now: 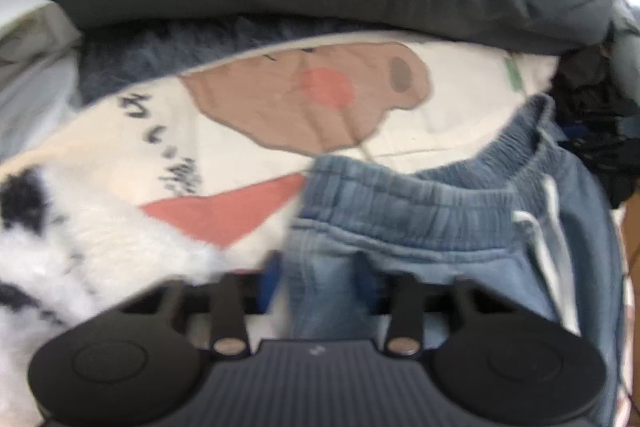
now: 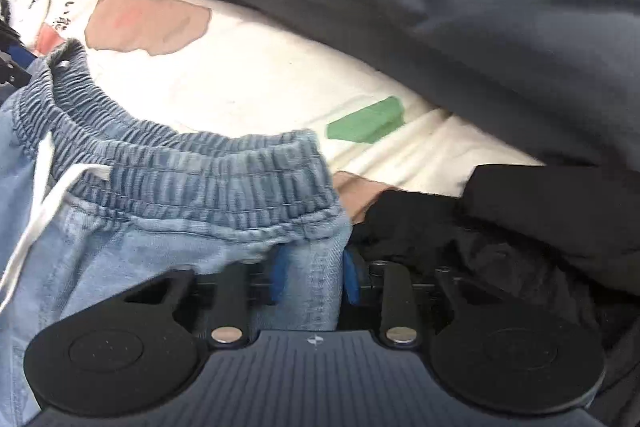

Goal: Fold clothes

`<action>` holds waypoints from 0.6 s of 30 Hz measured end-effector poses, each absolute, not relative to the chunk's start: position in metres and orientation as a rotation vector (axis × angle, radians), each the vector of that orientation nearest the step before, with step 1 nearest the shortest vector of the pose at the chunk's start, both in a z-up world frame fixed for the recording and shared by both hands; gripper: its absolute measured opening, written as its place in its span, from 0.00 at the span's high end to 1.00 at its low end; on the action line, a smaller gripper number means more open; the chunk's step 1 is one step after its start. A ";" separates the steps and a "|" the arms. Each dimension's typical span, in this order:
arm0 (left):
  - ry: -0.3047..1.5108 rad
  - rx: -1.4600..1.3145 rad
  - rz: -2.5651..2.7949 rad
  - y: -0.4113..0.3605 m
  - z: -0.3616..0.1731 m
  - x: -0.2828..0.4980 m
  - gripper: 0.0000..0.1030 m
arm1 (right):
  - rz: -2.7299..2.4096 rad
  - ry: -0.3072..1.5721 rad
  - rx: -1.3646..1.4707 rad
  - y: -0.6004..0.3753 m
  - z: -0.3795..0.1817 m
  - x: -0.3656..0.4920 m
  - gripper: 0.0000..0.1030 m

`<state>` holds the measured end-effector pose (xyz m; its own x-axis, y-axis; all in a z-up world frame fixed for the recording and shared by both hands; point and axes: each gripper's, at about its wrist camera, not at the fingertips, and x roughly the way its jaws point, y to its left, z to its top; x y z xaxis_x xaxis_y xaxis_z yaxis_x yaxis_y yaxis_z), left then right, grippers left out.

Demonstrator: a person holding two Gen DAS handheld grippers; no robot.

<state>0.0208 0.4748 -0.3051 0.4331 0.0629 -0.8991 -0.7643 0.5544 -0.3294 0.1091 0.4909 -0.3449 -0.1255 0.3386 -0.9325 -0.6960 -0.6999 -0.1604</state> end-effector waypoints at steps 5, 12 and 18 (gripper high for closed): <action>0.928 -0.847 0.650 0.474 -0.285 0.010 0.95 | 1.851 0.386 -1.341 0.485 -0.324 0.110 0.98; 0.792 -0.766 0.731 0.467 -0.230 0.001 0.95 | 1.812 0.301 -1.208 0.479 -0.282 0.105 0.98; 0.732 -0.768 0.808 0.493 -0.210 0.005 0.96 | 1.801 0.279 -1.129 0.501 -0.258 0.091 0.98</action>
<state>0.0054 0.4929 -0.2100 0.4883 0.3475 -0.8005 -0.8310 0.4653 -0.3050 0.0914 0.5009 -0.2575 -0.1146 0.5999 -0.7919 -0.8116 -0.5162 -0.2736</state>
